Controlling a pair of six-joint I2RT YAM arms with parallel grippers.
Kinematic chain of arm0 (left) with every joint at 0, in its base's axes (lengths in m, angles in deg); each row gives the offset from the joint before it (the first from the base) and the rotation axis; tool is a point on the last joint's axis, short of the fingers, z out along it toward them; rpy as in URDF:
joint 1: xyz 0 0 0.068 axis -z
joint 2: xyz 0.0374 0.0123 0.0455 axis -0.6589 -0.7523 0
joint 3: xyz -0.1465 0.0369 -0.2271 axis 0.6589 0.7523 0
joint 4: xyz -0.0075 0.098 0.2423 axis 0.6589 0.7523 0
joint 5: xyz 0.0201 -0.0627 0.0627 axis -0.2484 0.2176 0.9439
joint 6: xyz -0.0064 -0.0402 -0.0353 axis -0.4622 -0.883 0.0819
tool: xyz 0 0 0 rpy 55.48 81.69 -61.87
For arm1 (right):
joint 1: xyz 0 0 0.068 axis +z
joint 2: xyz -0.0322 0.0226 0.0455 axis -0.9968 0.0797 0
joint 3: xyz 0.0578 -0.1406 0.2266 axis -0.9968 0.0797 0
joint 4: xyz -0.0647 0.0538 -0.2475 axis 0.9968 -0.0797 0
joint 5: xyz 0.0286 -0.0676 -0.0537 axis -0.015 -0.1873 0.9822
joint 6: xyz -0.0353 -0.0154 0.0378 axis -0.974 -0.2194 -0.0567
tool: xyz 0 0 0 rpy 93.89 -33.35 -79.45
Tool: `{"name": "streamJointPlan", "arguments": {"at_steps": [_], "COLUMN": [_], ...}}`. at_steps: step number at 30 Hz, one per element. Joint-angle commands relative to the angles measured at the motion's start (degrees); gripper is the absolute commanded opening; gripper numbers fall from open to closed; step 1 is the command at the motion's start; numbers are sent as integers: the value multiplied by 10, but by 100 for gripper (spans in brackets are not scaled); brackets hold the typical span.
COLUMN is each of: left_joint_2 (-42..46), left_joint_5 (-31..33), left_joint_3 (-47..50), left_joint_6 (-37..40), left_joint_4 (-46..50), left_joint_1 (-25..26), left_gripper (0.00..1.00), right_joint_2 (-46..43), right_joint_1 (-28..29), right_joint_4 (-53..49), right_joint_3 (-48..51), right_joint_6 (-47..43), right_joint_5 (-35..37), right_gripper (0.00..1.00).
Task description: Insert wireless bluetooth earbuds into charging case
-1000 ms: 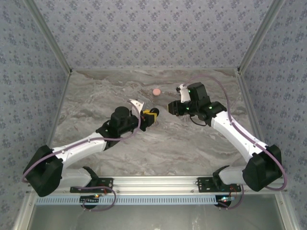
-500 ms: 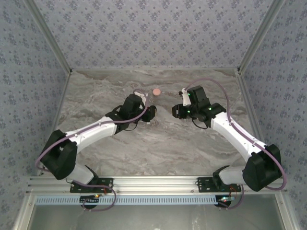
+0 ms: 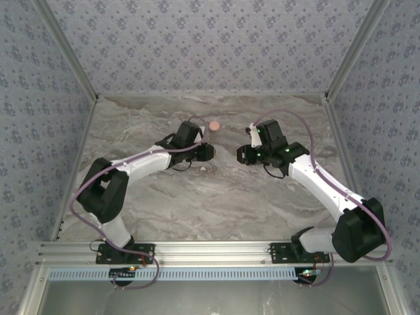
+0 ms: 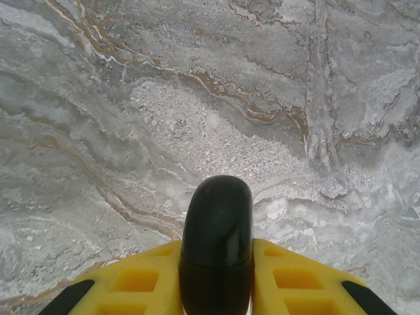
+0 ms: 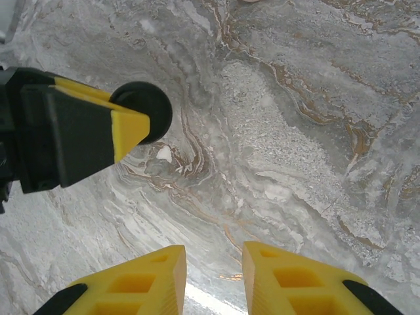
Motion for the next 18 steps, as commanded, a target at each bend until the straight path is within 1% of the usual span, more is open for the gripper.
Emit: {"name": "streamJointPlan", "arguments": {"at_steps": [1, 9, 18], "left_joint_2": [-30, -109, -186], "left_joint_5": [-39, -93, -87], "left_joint_3": [-39, -101, -185], "left_joint_6": [-7, -18, -12], "left_joint_4": [21, 19, 72], "left_joint_1": [-9, -34, -43], "left_gripper": [25, 25, 25], "right_joint_2": [-14, -13, -10], "right_joint_1": [-4, -5, -7], "right_joint_4": [-11, -9, -10], "right_joint_3": [9, 15, 14], "right_joint_6": [-2, -3, -2], "right_joint_5": [10, 9, 7], "right_gripper": [30, 30, 31]}}
